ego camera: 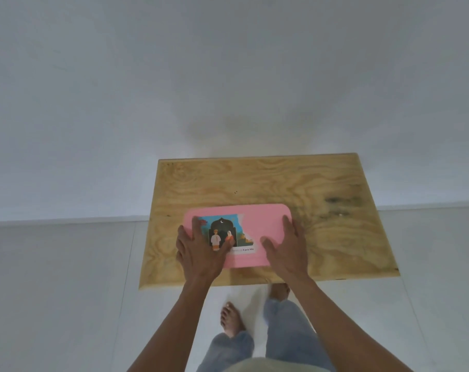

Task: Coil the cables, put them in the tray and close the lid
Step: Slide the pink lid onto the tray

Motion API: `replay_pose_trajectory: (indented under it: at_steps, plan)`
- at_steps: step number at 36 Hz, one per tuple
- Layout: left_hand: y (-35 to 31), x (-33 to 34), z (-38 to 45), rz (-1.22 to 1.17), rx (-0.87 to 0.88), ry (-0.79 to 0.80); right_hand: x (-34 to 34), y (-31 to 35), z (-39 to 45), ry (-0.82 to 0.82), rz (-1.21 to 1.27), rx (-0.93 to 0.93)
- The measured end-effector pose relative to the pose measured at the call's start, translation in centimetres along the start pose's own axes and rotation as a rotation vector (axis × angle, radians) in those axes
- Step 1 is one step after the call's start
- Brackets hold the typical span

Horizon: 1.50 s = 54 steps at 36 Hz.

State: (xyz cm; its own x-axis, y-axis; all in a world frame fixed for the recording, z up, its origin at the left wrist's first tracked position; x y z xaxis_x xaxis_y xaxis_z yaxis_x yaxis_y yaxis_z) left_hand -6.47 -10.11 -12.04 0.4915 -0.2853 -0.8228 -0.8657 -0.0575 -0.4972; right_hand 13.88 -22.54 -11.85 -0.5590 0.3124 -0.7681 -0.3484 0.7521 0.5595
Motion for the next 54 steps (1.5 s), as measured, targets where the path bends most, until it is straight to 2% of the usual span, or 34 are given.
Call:
replay_pose_trajectory:
  at_steps: [7, 15, 18, 23, 31, 38, 54]
  plan:
    - [0.0, 0.4, 0.8, -0.017, -0.018, 0.005, 0.3, 0.2, 0.9, 0.002, 0.012, -0.008]
    - [0.0, 0.2, 1.0, 0.027, -0.005, -0.006, 0.0, 0.4, 1.0, -0.039, -0.117, -0.046]
    - [-0.7, -0.1, 1.6, 0.096, 0.086, -0.016, 0.1, 1.2, 1.1, -0.067, -0.18, -0.097]
    - [-1.4, 1.3, 2.5, 0.211, 0.254, 0.09, 1.0, 2.1, 1.8, -0.061, -0.217, -0.21]
    - [-1.4, 1.3, 2.7, 0.318, 0.287, -0.027, 0.7, 2.5, 3.1, -0.146, -0.289, -0.281]
    - [-1.4, 2.0, 2.6, 0.355, 0.292, -0.069, 1.1, 2.3, 3.6, -0.191, -0.289, -0.324]
    - [-1.1, 2.2, 2.9, 0.321, 0.322, -0.078, 1.3, 1.9, 3.6, -0.255, -0.262, -0.303]
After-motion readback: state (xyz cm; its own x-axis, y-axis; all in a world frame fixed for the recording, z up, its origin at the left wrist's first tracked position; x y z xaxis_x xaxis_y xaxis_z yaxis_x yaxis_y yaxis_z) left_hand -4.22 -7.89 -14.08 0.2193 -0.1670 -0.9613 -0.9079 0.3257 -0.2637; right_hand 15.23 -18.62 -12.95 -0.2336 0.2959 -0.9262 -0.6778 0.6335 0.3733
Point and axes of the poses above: each hand's wrist, its own z-axis towards the middle knuckle, its own x-axis out of the palm, y = z × x, the point moved 8 cm from there along z, towards the middle knuckle, and after that the axes turned 5 degrees about -y, right-handed, at the moved point
